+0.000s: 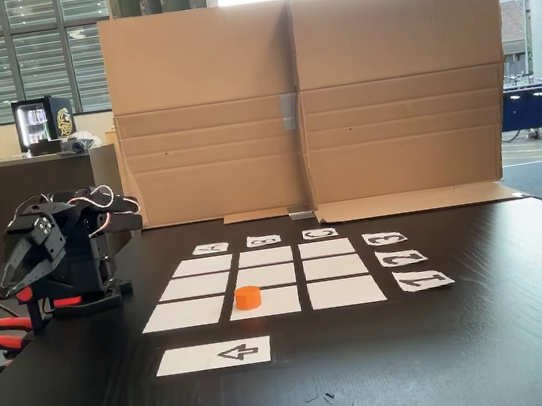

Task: Pick up the round, orange token and place it in the grid on square B1.

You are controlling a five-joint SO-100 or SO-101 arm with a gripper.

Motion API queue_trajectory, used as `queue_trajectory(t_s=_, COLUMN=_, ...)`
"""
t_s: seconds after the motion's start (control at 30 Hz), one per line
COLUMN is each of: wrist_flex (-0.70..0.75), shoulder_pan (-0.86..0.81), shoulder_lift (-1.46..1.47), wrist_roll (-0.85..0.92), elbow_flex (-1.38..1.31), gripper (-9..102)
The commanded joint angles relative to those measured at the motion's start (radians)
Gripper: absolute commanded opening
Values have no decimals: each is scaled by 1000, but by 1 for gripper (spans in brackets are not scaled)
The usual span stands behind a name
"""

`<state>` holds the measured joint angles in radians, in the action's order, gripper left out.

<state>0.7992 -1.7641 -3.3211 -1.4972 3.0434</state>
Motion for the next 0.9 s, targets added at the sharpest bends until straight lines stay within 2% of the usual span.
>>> queue_trajectory(t_s=0.0, wrist_flex=43, shoulder_pan=-117, shoulder_lift=-8, wrist_roll=0, elbow_flex=-34, gripper=-1)
queue_trajectory(t_s=0.87, wrist_flex=55, shoulder_pan=-112, shoulder_lift=-8, wrist_roll=15, elbow_flex=-37, gripper=-1)
